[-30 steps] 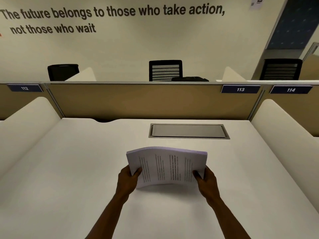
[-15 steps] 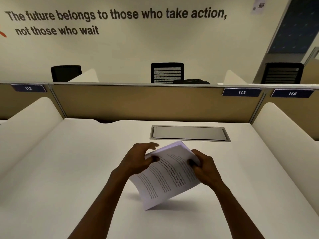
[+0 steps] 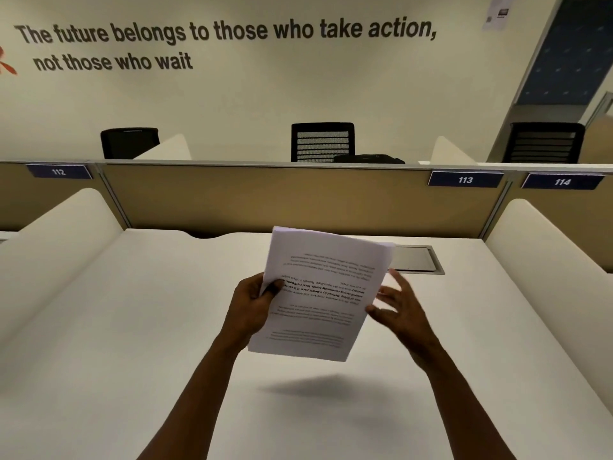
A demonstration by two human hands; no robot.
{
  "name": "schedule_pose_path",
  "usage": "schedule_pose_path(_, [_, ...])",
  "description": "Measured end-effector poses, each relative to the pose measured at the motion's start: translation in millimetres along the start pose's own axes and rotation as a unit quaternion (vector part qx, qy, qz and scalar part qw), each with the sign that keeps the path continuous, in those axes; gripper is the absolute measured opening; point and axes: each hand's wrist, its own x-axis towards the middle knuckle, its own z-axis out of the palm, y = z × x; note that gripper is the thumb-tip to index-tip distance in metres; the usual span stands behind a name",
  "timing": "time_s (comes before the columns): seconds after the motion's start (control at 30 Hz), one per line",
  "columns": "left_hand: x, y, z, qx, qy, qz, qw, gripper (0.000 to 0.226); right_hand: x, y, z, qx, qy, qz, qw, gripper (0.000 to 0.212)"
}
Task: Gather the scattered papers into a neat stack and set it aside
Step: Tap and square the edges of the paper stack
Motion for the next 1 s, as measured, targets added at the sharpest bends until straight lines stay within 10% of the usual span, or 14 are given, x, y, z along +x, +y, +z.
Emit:
schedule_pose_path(0.23, [-12,-16,17,-0.103,-0.004,-0.055,0.993,0.021,-4,3,31,0.071,0.028,-0.020,0.997,0.022])
schedule_pose_path(1.0, [-43,-56,40,-0.071,0.027,-0.089,0.993,0.034,-17,62,54,0.015,0.083,0.010,0.996,0.033])
